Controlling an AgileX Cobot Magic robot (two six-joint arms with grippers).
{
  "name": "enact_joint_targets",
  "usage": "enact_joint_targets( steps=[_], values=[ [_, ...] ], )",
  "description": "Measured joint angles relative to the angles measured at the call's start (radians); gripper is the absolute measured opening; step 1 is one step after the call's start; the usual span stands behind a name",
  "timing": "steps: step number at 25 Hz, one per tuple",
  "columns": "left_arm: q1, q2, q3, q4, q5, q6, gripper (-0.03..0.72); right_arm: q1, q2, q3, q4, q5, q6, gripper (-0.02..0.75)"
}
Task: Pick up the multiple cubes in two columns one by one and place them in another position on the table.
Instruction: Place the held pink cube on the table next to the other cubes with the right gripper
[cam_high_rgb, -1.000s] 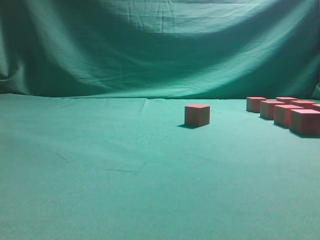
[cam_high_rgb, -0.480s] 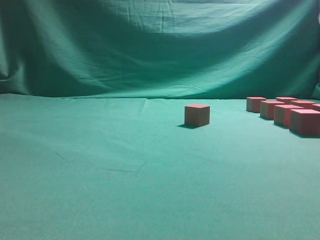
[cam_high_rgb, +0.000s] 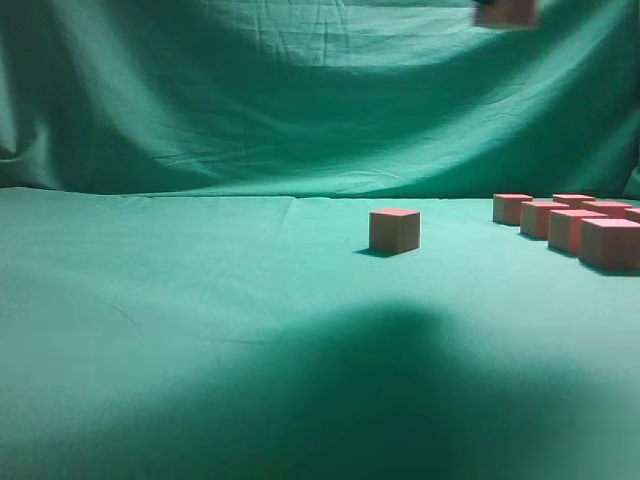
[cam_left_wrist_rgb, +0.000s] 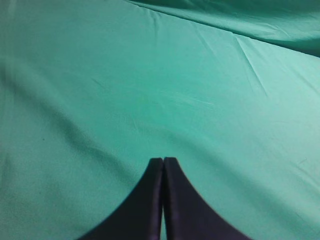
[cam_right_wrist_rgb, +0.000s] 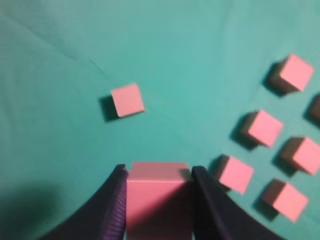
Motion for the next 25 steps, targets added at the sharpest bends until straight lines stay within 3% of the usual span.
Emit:
enact_joint_targets(
  steps=[6, 11, 25],
  values=[
    [0.000, 0.000, 0.000, 0.000, 0.000, 0.000, 0.000, 0.135, 0.230, -0.291, 0.000, 0.106, -0.121, 0.274],
    [0.000, 0.000, 0.000, 0.000, 0.000, 0.000, 0.000, 0.217, 0.424, -0.443, 0.000, 0.122, -0.257, 0.274],
    [0.000, 0.000, 0.000, 0.000, 0.000, 0.000, 0.000, 0.237, 0.626, -0.485, -0.015, 0.011, -0.570, 0.274]
  ],
)
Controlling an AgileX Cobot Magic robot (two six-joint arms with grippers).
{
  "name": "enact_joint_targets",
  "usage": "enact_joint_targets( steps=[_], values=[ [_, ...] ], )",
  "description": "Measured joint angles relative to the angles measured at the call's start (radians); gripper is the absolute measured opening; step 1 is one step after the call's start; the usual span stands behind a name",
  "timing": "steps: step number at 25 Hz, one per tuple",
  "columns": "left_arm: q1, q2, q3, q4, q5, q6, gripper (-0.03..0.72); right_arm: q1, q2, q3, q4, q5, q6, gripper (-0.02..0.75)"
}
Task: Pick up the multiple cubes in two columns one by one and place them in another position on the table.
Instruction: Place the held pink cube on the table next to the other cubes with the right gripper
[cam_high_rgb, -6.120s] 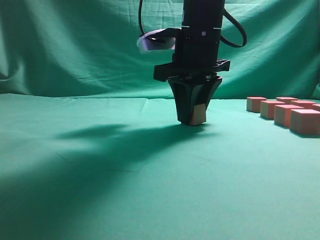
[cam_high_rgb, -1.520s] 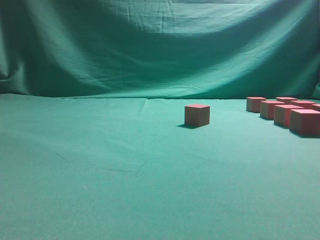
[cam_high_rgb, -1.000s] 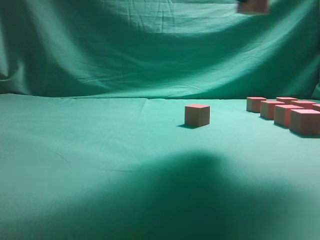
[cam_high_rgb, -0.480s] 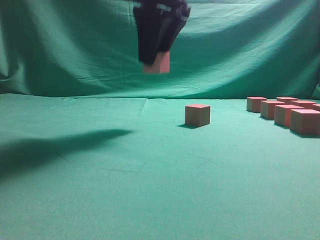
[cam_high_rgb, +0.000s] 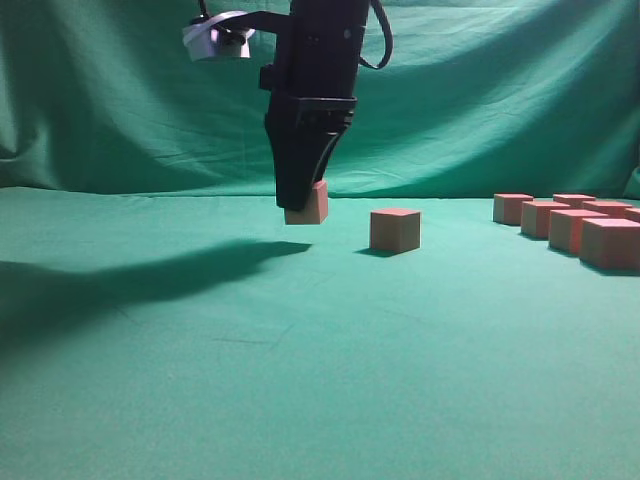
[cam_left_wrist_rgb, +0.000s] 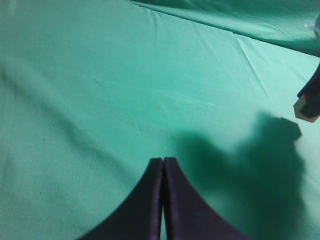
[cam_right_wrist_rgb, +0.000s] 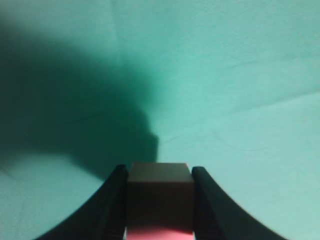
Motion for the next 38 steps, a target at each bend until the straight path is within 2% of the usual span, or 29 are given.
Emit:
enact_joint_targets(
  steps=[11, 18, 38],
  values=[
    [0.000, 0.000, 0.000, 0.000, 0.000, 0.000, 0.000, -0.073, 0.006, -0.001, -0.004, -0.044, -0.031, 0.274],
    [0.000, 0.000, 0.000, 0.000, 0.000, 0.000, 0.000, -0.077, 0.006, -0.001, 0.084, -0.005, -0.126, 0.274],
    [0.000, 0.000, 0.000, 0.000, 0.000, 0.000, 0.000, -0.095, 0.045, -0.001, 0.131, -0.023, -0.159, 0.274]
  ],
)
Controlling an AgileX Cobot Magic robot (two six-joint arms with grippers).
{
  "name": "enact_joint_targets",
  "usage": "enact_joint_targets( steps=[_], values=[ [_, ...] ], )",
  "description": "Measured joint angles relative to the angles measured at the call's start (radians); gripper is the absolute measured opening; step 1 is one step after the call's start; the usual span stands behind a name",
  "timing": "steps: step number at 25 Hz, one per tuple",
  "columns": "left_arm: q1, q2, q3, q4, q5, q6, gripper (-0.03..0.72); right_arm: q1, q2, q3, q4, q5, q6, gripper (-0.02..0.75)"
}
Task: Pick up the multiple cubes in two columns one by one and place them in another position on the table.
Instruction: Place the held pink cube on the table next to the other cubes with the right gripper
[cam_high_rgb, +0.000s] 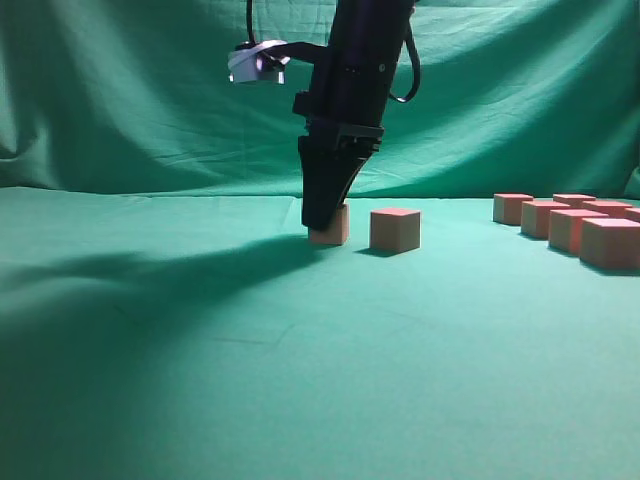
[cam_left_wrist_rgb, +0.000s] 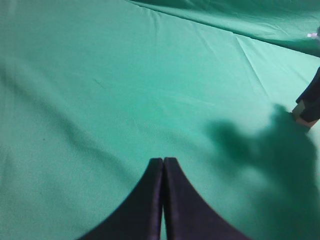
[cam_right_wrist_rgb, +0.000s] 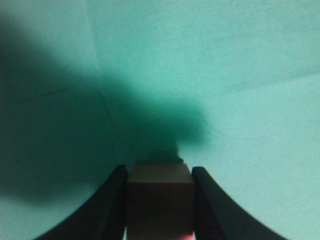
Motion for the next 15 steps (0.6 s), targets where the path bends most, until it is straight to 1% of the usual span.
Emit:
enact_joint_targets(
  steps=[15],
  values=[
    [0.000, 0.000, 0.000, 0.000, 0.000, 0.000, 0.000, 0.000, 0.002, 0.000, -0.004, -0.003, 0.000, 0.274]
  ],
)
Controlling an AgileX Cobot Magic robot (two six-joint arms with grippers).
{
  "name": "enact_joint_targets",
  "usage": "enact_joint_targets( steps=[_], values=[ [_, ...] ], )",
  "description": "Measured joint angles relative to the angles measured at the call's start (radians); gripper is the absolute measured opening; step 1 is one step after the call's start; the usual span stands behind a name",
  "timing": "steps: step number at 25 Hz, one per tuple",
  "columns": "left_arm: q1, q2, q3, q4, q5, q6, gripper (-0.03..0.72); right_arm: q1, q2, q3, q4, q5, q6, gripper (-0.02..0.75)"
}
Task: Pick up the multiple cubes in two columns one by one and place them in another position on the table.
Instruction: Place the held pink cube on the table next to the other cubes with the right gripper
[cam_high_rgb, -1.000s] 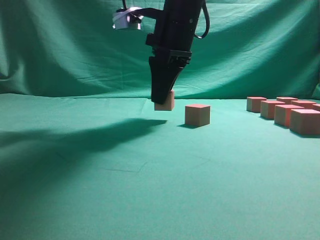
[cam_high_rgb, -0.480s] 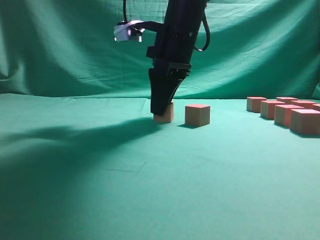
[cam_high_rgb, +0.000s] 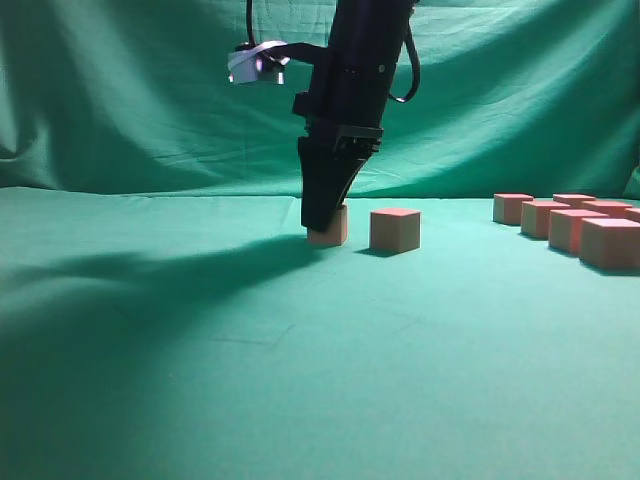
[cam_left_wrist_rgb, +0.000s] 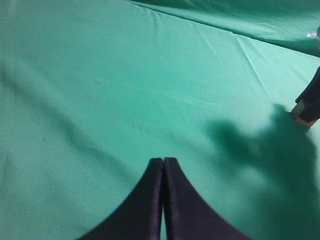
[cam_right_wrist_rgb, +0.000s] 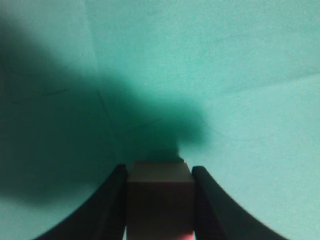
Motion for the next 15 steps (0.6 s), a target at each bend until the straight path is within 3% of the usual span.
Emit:
enact_joint_targets(
  steps=[15],
  values=[
    [0.000, 0.000, 0.000, 0.000, 0.000, 0.000, 0.000, 0.000, 0.000, 0.000, -0.004, 0.000, 0.000, 0.274]
  ],
)
